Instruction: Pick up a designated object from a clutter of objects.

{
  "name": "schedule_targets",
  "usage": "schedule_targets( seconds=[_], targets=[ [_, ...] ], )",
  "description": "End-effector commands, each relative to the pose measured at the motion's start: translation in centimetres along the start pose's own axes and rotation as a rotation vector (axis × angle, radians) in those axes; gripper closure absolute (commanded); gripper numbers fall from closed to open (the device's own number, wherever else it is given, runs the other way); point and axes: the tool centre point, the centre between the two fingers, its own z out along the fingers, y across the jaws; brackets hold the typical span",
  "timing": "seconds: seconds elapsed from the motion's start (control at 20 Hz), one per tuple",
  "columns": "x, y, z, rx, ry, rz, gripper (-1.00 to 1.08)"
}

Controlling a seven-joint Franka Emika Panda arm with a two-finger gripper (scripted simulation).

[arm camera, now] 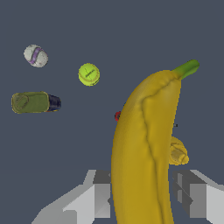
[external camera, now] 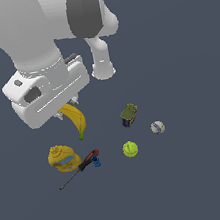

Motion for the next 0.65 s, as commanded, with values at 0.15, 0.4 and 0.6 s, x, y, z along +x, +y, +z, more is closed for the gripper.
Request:
schedule_targets(
  seconds=[0.15, 0.4, 0.6],
  targets=[
    [-0.5, 0.8, -3.2, 0.001, -0.002, 0.0, 1.08],
    [-0.7, 1.2, -4.6, 0.002, -0.003, 0.0, 1.08],
    [-0.7, 1.3, -4.9, 0.002, -0.003, 0.0, 1.08]
  ],
)
